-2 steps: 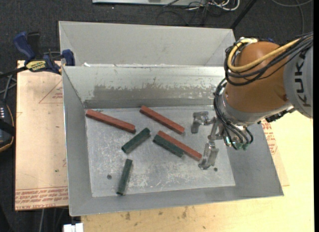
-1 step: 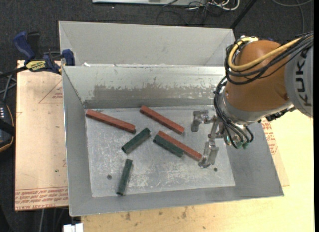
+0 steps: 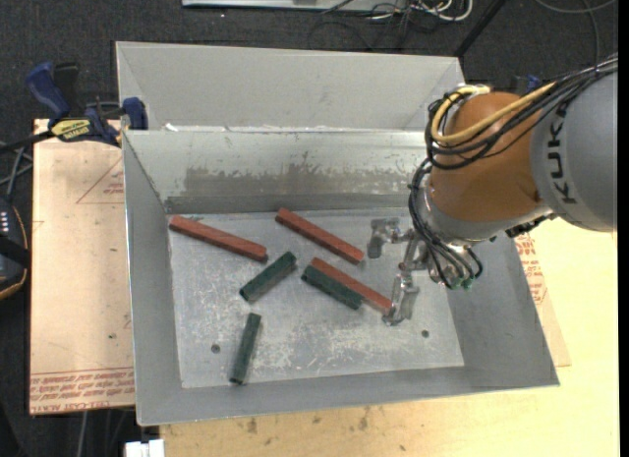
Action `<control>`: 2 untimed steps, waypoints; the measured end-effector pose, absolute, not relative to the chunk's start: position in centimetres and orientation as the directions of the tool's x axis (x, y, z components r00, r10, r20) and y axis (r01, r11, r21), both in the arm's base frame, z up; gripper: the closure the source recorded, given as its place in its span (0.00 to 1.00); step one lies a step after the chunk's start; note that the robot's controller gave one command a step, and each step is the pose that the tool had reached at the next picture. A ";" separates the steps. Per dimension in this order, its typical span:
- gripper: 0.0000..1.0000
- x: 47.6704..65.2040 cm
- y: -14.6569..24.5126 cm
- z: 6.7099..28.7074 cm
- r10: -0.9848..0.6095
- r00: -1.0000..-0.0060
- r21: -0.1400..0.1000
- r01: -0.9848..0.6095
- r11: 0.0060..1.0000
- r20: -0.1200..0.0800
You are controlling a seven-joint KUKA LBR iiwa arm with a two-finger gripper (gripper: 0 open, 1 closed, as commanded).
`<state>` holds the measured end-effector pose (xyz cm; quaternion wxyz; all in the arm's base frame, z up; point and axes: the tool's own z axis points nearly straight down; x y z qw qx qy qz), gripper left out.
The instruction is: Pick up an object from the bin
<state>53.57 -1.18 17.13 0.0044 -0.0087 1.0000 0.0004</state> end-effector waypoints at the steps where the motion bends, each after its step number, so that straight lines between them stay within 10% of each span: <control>1: 0.00 54.4 -0.1 13.4 -0.155 -0.988 0.001 -0.155 0.988 0.001; 2: 1.00 58.7 -1.1 7.3 -0.132 -0.991 0.001 -0.132 0.991 -0.009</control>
Offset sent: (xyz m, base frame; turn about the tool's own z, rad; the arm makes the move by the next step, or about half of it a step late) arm 0.0484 0.0003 -0.1013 -0.1157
